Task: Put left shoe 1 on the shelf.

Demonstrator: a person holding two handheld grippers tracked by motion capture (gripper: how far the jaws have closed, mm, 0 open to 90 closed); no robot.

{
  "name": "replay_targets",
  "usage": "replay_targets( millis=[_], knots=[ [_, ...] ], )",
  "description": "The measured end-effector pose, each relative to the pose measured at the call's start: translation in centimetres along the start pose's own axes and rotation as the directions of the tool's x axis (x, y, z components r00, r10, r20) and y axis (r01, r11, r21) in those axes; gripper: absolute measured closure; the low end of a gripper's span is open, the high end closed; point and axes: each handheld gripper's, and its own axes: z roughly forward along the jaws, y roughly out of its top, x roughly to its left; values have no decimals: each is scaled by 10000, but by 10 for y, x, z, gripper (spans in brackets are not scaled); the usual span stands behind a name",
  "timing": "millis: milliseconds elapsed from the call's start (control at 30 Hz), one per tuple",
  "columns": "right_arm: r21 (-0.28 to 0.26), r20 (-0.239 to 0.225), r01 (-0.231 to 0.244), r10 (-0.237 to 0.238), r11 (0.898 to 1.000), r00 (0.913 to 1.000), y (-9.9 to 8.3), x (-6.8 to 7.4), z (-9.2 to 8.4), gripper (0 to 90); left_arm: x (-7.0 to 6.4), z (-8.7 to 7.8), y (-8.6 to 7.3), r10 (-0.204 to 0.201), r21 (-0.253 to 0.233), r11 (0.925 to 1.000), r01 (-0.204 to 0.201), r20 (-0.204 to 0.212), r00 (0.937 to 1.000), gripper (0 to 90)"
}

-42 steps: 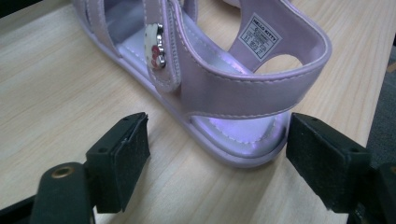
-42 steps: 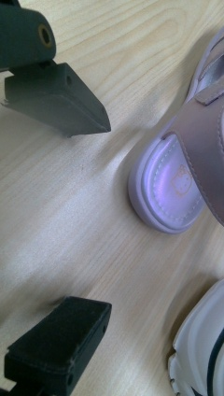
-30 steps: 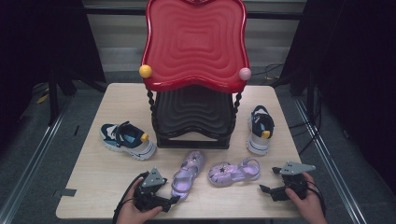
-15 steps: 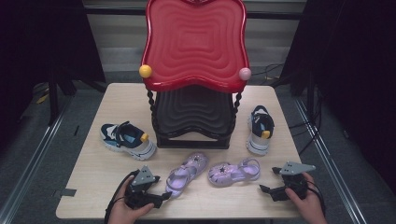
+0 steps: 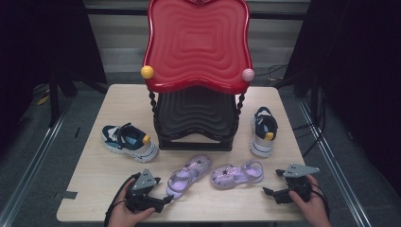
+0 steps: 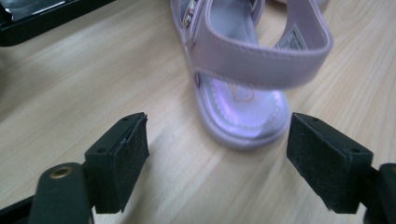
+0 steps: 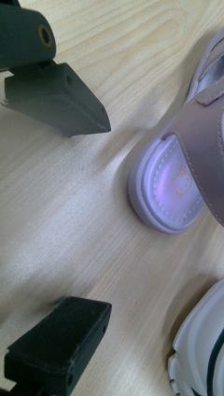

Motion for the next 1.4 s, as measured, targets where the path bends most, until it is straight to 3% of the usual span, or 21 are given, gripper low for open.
replay_targets(
  millis=[133, 333, 500, 533, 633, 767, 967, 1100, 1333, 1400],
  knots=[
    [0, -5, -5, 5, 10000, 10000, 0, 0, 0, 113, -2, 6, 4, -32, 33, 10000, 32, 14, 10000, 157],
    [3, 0, -8, 8, 10000, 10000, 0, 0, 0, 113, -8, 19, 9, 407, 182, 9990, -405, -128, 9991, 154],
    [3, -6, -11, 11, 10000, 10000, 0, 0, 0, 113, -5, 21, 9, 259, -29, 9997, -258, 81, 9996, 160],
    [4, 0, -8, 8, 10000, 10000, 0, 0, 0, 113, -4, 20, 10, 325, 43, 9995, -325, 80, 9994, 161],
    [4, 0, -12, 12, 10000, 10000, 0, 0, 0, 113, -4, 22, 10, 17, 2, 10000, -17, 310, 9995, 165],
    [-5, -6, 7, -7, 10000, 10000, 0, 0, 0, 113, -6, 25, 12, 32, 147, 9999, -38, 375, 9993, 162],
    [6, 1, -11, 11, 10000, 10000, 0, 0, 0, 113, -7, 34, 19, 269, 289, 9992, -274, 201, 9994, 152],
    [0, -2, -3, 3, 10000, 10000, 0, 0, 0, 113, -13, 36, 20, 846, 496, 9953, -835, -195, 9962, 154],
    [3, -1, -4, 4, 10000, 10000, 0, 0, 0, 113, -9, 33, 18, 668, 385, 9971, -655, -351, 9971, 192],
    [-1, 0, 5, -5, 10000, 10000, 0, 0, 0, 113, -5, 29, 16, 720, 306, 9970, -710, -328, 9969, 248]
  ],
)
